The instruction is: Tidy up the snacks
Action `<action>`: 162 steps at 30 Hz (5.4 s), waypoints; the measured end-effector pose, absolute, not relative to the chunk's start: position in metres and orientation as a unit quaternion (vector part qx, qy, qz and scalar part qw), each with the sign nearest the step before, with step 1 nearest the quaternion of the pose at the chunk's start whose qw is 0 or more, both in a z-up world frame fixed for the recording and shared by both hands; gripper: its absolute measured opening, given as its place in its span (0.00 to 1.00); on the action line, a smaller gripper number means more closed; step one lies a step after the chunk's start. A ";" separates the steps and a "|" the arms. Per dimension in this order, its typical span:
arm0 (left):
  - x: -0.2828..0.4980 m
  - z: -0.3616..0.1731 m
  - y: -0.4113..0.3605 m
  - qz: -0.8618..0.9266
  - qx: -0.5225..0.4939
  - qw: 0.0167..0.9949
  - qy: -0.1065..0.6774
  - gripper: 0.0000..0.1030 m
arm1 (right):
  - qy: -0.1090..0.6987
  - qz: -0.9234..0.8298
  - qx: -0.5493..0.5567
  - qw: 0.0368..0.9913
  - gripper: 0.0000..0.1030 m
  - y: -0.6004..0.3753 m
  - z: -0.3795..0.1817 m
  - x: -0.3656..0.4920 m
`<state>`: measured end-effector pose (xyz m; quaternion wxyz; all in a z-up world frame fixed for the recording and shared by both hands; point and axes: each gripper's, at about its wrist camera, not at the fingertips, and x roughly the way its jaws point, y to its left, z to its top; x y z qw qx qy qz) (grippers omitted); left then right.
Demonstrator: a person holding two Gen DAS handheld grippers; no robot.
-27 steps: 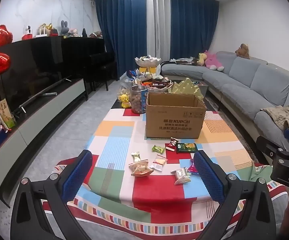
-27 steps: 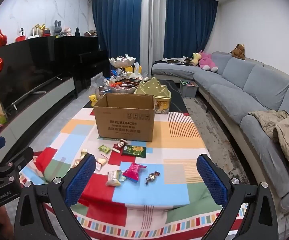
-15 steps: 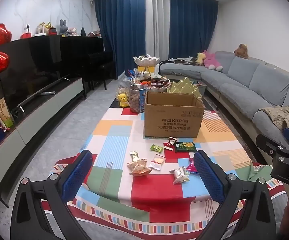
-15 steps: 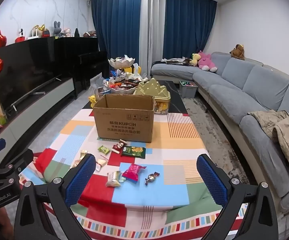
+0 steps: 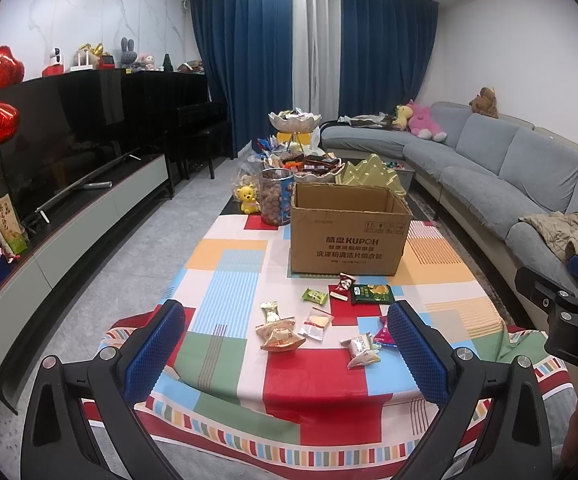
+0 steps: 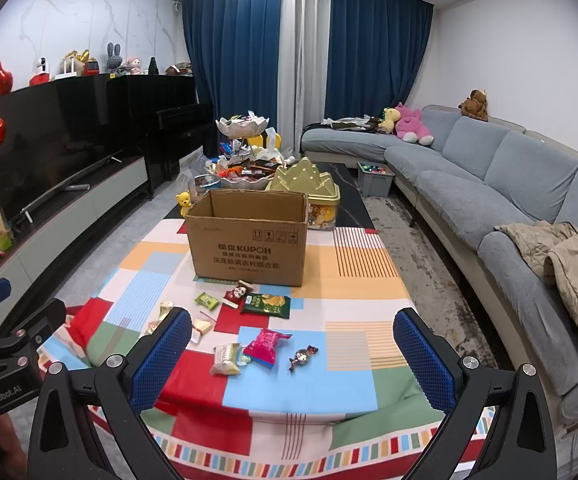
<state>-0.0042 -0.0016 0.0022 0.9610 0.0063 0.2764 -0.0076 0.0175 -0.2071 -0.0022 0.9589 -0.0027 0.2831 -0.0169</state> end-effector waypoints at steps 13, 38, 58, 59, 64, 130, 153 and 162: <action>-0.004 -0.002 -0.003 -0.008 0.006 0.961 0.276 1.00 | 0.282 -0.017 -0.003 0.959 0.99 -0.207 0.000 0.018; -0.002 -0.003 0.000 -0.009 0.005 0.961 0.277 1.00 | 0.278 -0.018 -0.002 0.960 0.99 -0.209 0.003 0.018; 0.001 -0.010 0.002 -0.006 0.008 0.959 0.283 1.00 | 0.284 -0.020 -0.001 0.959 0.99 -0.215 0.015 0.019; 0.003 -0.011 0.002 -0.005 0.009 0.959 0.284 1.00 | 0.285 -0.020 -0.001 0.958 0.99 -0.214 0.012 0.020; 0.008 -0.015 0.003 -0.003 0.010 0.958 0.288 1.00 | 0.292 -0.021 -0.002 0.956 0.99 -0.211 0.004 0.026; 0.164 -0.107 0.020 0.051 0.019 0.881 0.470 1.00 | 0.461 -0.012 -0.046 0.886 0.97 -0.188 -0.096 0.176; 0.207 -0.156 0.021 0.059 -0.007 0.837 0.544 0.96 | 0.533 -0.012 -0.019 0.846 0.90 -0.186 -0.145 0.211; 0.219 -0.173 0.023 0.067 -0.014 0.825 0.561 0.93 | 0.566 -0.018 -0.008 0.824 0.82 -0.186 -0.169 0.223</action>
